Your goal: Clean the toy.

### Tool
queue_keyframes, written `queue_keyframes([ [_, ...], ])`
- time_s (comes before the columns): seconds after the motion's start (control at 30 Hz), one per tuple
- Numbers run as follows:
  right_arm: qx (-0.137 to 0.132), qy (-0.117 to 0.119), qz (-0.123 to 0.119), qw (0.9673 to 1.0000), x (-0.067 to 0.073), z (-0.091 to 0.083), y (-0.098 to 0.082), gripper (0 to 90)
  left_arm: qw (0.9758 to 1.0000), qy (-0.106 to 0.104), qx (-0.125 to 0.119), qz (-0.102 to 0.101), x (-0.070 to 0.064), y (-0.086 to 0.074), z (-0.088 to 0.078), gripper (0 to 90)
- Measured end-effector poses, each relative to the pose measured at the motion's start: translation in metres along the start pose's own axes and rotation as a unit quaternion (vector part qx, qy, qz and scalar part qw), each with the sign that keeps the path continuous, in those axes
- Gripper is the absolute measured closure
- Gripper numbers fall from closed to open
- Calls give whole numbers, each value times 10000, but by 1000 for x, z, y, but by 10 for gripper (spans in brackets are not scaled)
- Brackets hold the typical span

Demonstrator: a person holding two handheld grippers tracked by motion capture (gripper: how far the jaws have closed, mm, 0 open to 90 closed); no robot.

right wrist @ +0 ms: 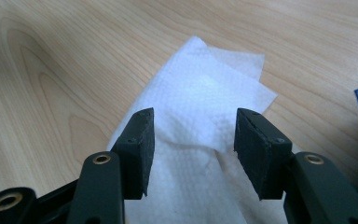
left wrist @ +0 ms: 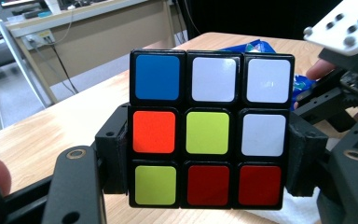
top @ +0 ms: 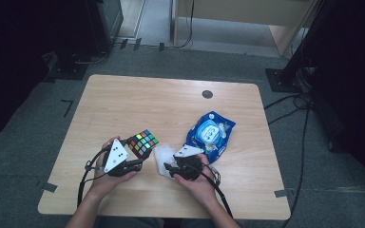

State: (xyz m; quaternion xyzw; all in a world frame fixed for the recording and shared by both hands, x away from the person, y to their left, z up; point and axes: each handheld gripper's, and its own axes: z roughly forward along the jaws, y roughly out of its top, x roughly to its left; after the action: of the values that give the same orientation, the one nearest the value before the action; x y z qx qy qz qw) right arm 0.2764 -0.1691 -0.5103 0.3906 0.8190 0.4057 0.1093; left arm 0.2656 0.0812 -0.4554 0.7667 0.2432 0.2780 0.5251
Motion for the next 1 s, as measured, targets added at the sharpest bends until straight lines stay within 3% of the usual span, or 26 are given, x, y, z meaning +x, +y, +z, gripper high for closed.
queue_keyframes([
  [0.13,134,-34,0,9999,-2,4,-3,515,10000,-31,3,11,-1,0,0,336],
  [0.27,74,-87,37,9999,-4,3,-6,560,10000,-56,-19,-16,-1,1,0,336],
  [0.43,33,-394,-245,9989,0,4,-8,667,9999,-108,23,-41,-2,0,2,336],
  [0.53,11,-498,-200,9986,0,4,-8,735,9999,-137,40,-29,-3,0,2,336],
  [0.63,80,-499,-115,9987,-1,1,-8,877,9999,-160,52,-19,-4,0,3,336],
  [0.73,98,-482,-31,9988,-3,-1,-9,896,9998,-169,59,0,-4,0,3,336],
  [0.8,6,-470,82,9989,-6,-5,-8,900,9998,-181,67,13,-4,0,3,336],
  [0.83,-225,-468,192,9985,-10,-14,-4,900,9998,-194,85,19,-4,-1,4,336],
  [0.9,-357,-486,269,9978,-10,-19,-2,900,9997,-201,100,19,-4,-1,4,336],
  [0.97,-645,-557,329,9958,-12,-32,4,900,9997,-220,118,19,-5,-1,5,336],
  [1.0,-966,-555,431,9928,-12,-45,10,900,9996,-245,121,18,-6,-1,6,336],
])
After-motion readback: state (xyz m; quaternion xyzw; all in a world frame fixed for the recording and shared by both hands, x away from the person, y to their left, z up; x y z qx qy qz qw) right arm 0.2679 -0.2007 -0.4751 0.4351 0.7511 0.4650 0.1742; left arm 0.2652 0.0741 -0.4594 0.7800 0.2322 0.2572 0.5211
